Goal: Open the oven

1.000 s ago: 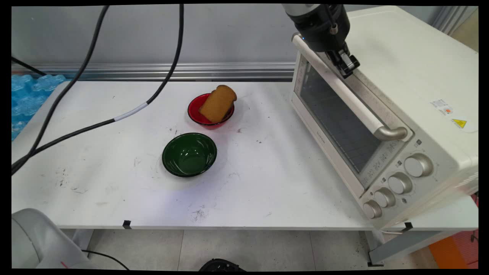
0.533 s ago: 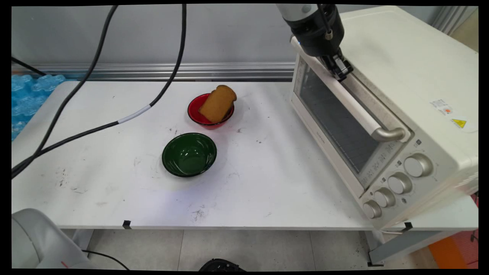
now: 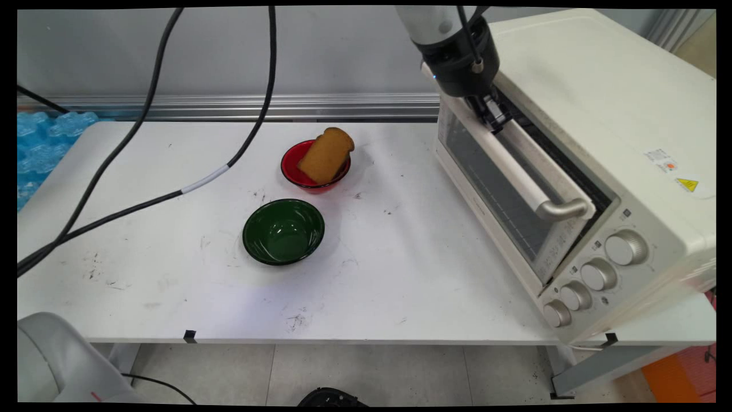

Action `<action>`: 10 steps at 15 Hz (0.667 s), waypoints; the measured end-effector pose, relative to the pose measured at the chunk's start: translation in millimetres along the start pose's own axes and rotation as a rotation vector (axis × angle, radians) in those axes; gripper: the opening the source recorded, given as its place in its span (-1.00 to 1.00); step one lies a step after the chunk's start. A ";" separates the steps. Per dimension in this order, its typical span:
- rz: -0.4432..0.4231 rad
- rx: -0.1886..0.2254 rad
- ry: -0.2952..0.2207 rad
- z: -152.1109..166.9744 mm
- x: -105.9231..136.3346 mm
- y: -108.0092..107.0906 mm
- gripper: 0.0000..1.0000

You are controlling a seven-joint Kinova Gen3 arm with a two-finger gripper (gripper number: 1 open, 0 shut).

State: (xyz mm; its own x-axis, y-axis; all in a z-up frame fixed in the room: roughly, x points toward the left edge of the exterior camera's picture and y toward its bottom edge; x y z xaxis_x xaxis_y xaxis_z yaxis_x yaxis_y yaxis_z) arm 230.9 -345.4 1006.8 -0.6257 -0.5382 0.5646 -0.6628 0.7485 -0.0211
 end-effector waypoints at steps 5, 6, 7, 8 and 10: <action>-0.008 -0.004 -0.045 -1.7 -14.1 0.6 -1.00; -0.008 -0.006 -0.054 -2.0 -17.1 1.0 -1.00; -0.009 -0.008 -0.063 -2.4 -20.5 1.4 -1.00; -0.009 -0.010 -0.073 -2.5 -24.2 1.8 -1.00; -0.008 -0.012 -0.084 -2.0 -30.0 2.1 -1.00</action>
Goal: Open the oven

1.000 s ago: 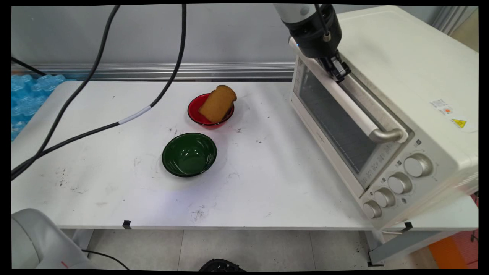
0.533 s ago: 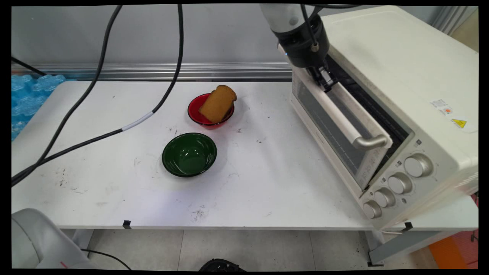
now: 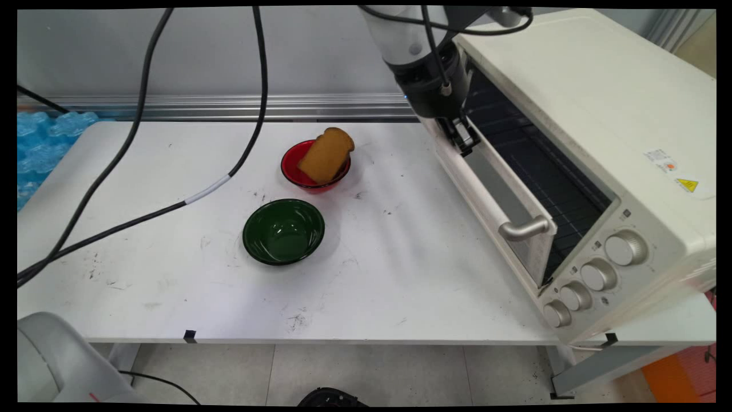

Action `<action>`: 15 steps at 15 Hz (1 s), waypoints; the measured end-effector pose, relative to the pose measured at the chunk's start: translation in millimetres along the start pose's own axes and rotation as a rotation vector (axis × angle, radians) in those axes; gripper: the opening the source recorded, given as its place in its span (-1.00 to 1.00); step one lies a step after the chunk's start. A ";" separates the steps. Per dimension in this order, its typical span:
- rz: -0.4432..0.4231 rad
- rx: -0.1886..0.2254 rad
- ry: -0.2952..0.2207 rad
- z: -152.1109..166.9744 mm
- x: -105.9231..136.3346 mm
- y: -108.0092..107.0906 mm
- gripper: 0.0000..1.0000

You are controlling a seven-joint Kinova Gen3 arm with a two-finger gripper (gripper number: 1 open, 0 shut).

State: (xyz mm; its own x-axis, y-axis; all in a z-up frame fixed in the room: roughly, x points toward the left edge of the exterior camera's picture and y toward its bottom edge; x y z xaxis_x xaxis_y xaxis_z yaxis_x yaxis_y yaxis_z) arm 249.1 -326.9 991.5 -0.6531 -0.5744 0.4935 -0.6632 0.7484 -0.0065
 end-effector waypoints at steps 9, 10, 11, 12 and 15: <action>0.025 0.000 -0.012 11.9 -33.6 -0.6 -1.00; 0.026 0.001 -0.012 12.8 -38.6 -0.7 -1.00; 0.026 0.001 -0.013 13.4 -43.2 -0.8 -1.00; 0.025 0.001 -0.013 14.0 -49.5 -1.0 -1.00; 0.020 0.001 -0.010 15.5 -66.2 -1.5 -1.00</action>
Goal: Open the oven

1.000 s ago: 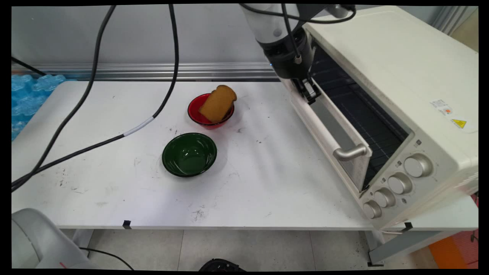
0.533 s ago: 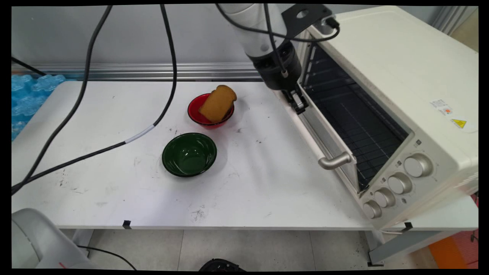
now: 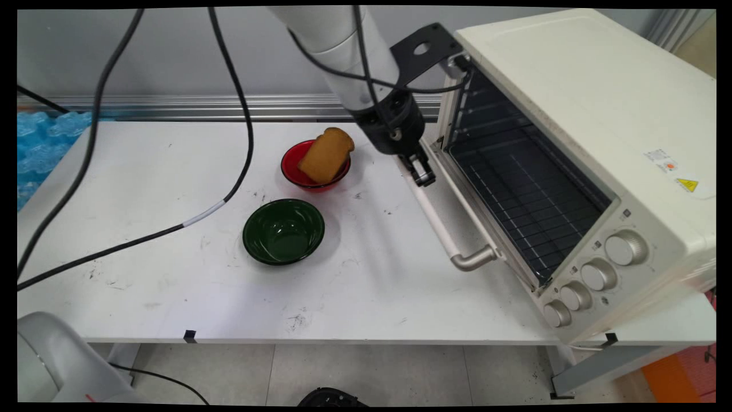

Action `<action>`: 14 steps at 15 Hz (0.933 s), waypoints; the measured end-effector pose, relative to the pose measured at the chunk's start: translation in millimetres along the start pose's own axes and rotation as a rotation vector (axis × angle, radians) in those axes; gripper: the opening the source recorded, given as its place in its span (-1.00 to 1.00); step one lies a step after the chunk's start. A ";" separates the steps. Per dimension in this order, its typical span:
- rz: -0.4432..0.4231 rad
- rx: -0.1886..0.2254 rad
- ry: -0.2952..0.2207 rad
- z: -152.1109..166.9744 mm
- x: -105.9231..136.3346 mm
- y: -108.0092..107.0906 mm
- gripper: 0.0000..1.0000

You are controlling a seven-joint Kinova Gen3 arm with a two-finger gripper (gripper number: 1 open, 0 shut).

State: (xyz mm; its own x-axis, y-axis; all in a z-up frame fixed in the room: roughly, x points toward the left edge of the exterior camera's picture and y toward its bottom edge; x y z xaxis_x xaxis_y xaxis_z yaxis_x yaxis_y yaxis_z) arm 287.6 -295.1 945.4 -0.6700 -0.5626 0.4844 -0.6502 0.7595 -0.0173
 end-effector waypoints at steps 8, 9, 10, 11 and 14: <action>-0.021 0.000 0.018 9.0 -40.9 -1.9 -1.00; -0.023 -0.001 0.022 10.5 -46.0 -2.1 -1.00; -0.024 -0.004 0.026 11.7 -50.6 -1.8 -1.00; -0.024 -0.008 0.031 12.9 -56.2 -1.6 -1.00; -0.021 -0.011 0.041 15.6 -68.4 -2.3 -1.00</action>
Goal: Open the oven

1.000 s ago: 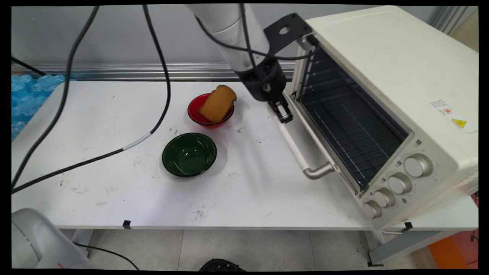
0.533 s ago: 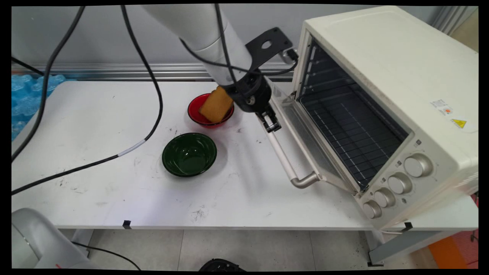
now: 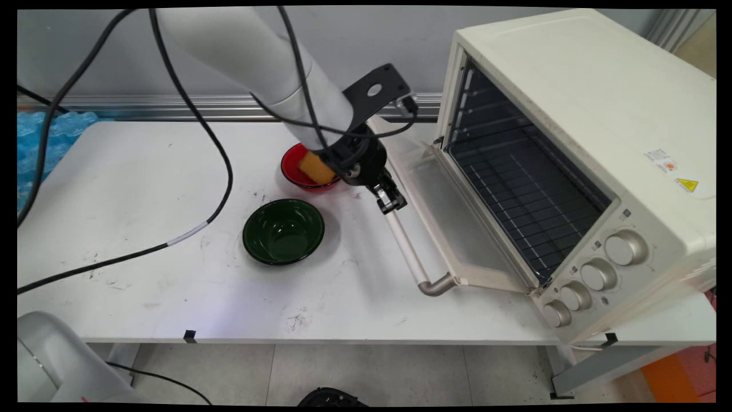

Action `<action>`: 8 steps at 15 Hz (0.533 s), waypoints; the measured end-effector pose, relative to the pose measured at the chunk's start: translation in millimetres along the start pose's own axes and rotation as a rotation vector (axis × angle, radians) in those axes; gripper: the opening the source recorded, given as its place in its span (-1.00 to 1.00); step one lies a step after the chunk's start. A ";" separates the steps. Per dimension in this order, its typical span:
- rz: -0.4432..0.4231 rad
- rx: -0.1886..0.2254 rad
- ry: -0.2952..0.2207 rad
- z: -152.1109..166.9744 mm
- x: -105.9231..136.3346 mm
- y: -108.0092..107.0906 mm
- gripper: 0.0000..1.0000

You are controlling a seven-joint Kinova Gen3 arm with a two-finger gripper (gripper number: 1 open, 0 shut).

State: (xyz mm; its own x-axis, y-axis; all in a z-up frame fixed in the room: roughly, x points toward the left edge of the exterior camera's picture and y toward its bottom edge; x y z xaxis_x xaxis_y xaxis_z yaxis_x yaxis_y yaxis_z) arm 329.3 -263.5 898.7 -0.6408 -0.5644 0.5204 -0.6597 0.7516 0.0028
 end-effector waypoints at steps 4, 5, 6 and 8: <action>0.007 0.000 0.013 2.8 -14.8 -3.4 -1.00; 0.009 0.000 0.015 3.8 -19.0 -4.2 -1.00; 0.011 0.000 0.017 4.5 -22.4 -4.7 -1.00; 0.014 0.000 0.019 5.2 -27.9 -5.6 -1.00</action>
State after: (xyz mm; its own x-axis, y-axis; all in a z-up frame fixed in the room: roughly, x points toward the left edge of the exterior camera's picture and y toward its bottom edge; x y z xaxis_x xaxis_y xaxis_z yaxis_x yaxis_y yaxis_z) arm 348.8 -253.7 879.7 -0.6424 -0.5469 0.5369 -0.6506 0.7594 -0.0049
